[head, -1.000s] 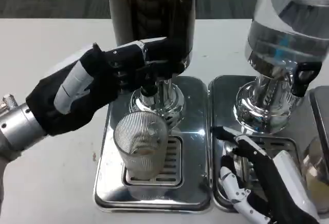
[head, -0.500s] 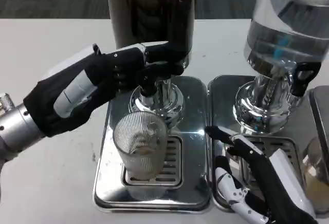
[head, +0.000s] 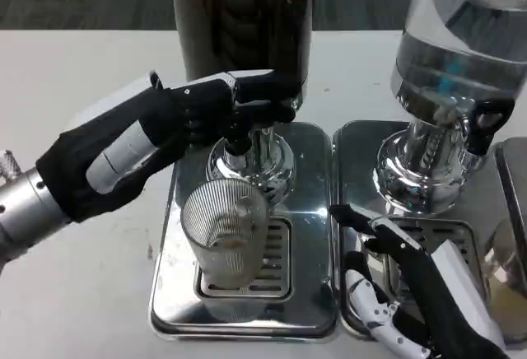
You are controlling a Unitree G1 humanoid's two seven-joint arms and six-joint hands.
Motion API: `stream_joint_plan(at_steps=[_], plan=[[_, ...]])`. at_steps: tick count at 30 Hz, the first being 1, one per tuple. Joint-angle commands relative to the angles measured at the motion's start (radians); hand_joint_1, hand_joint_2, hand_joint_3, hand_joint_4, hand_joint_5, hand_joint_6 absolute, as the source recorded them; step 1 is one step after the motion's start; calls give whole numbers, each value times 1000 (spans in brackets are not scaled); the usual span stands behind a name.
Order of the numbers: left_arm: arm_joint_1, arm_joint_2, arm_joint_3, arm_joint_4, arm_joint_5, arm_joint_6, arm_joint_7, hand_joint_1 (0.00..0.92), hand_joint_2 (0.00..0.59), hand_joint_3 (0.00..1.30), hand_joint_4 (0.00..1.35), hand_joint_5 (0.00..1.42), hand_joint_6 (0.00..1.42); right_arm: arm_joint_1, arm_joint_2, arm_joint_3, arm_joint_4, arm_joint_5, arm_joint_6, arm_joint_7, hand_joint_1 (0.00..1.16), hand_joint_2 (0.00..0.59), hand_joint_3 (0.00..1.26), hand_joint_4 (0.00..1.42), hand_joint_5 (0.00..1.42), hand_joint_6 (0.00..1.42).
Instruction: Grasp the cup under the faucet to collect the drink, then remove the cup.
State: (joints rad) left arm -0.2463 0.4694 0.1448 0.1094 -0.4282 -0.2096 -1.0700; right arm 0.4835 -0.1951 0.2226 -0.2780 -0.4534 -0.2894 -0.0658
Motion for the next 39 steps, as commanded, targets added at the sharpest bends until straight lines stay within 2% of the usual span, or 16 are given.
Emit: stream_joint_plan(at_steps=[1,11,19,21,24,28,39], plan=[[15,15,-6,-33,4,-41,-12,0,72,222,116,169,85,6,3,0,-11,7,12,7,455,532,251,224,184,231],[27,34,-27,-42,51,-114,-2,0,72,227,124,170,89,9,4,-4,-14,17,17,13,464,530,251,224,175,231],[35,39,-41,-41,63,-141,11,0,72,227,129,170,89,4,-1,-13,-15,65,22,45,463,532,251,221,171,231],[37,42,-44,-41,63,-145,14,0,72,227,129,170,89,-1,-5,-17,-16,71,21,55,448,507,244,211,170,231],[39,43,-53,-41,67,-154,22,0,72,227,129,170,90,-6,-14,-20,-19,114,23,90,457,416,193,176,159,214],[40,45,-60,-39,64,-159,31,0,75,227,130,170,90,-16,-25,-26,-13,156,18,126,488,347,133,143,148,199],[40,47,-68,-38,69,-178,43,0,81,227,130,173,90,-61,-52,-25,-4,209,38,213,420,264,39,61,91,169]])
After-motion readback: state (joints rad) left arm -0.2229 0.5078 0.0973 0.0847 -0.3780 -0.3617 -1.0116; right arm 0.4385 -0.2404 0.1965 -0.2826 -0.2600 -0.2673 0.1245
